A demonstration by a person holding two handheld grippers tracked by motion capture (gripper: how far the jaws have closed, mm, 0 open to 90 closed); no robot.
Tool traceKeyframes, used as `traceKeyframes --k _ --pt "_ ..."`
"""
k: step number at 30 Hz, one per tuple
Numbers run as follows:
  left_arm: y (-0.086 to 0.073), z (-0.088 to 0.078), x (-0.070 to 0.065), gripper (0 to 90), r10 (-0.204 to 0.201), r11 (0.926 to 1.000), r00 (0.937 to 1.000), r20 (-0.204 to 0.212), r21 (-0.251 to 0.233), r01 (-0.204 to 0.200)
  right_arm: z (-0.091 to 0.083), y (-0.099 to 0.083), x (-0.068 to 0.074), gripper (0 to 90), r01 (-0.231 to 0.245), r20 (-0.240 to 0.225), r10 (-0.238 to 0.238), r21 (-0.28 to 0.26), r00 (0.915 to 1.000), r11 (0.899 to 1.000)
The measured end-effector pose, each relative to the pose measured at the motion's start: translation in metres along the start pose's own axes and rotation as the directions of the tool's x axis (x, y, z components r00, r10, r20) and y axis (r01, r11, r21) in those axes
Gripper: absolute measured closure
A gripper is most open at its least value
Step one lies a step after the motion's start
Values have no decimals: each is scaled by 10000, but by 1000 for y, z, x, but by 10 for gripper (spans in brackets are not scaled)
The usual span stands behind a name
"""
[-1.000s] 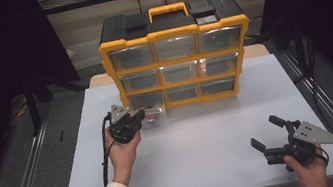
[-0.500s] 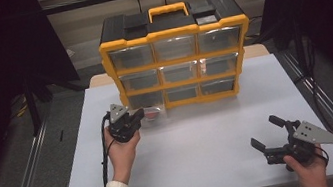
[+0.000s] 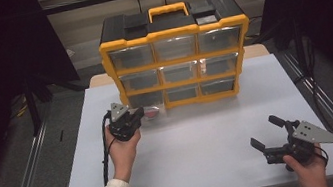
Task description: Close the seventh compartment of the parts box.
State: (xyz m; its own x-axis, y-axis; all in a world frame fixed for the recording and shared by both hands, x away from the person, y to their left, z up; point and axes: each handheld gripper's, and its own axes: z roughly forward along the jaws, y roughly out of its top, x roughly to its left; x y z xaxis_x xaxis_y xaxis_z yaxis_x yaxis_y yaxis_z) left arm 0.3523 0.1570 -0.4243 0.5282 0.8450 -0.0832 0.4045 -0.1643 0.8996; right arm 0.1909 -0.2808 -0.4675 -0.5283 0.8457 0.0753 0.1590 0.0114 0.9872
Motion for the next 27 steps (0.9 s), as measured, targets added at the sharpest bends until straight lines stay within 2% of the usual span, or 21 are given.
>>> traceKeyframes --k 15,27 --pt "0 4 0 900 67 10000 9999 -125 -6 -67 1 -1 -1 13 -96 52 96 -4 9999 10000" --pt "0 6 2 900 -99 9999 9995 -308 -122 95 1 0 -2 13 -41 50 41 -28 10000 10000"
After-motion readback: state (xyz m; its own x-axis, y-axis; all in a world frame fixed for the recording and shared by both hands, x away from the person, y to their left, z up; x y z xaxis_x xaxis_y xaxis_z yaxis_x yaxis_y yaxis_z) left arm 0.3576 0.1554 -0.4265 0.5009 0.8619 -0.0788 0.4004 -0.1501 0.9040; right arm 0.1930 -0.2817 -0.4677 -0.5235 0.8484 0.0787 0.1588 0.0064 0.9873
